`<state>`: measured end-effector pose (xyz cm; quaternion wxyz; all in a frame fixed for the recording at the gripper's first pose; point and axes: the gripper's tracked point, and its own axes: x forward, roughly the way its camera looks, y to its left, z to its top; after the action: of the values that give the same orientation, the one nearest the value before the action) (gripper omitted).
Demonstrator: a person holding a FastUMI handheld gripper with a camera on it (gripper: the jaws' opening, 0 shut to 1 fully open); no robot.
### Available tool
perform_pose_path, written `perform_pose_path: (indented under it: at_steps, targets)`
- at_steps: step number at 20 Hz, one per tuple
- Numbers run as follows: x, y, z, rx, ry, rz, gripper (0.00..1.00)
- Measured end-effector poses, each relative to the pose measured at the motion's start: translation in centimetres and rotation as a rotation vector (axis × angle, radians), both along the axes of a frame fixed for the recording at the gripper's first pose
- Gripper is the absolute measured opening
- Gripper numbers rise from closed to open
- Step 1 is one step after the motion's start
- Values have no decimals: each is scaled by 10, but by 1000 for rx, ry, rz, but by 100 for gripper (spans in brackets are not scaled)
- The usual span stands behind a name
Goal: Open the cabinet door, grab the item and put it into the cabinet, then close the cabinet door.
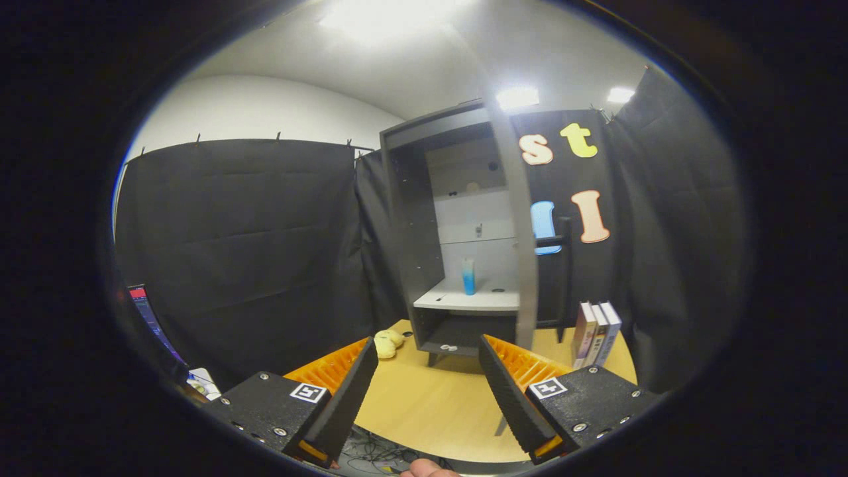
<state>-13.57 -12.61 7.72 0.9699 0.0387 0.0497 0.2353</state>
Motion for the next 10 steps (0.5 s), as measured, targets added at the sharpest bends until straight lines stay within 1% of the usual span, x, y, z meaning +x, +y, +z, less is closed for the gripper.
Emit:
perform_pose_path:
  at_steps: [2,4,6,7,8,10]
  targets:
    - [4,-36,2,-10,-15,-49,95]
    - [16,-71,8,-21,-31,-103,95]
    - [37,-100,18,-34,-57,-162,95]
    - [51,-117,19,-55,-64,-208,95]
    - [62,-130,17,-76,-68,-236,95]
    - [81,-140,17,-77,-70,-275,95]
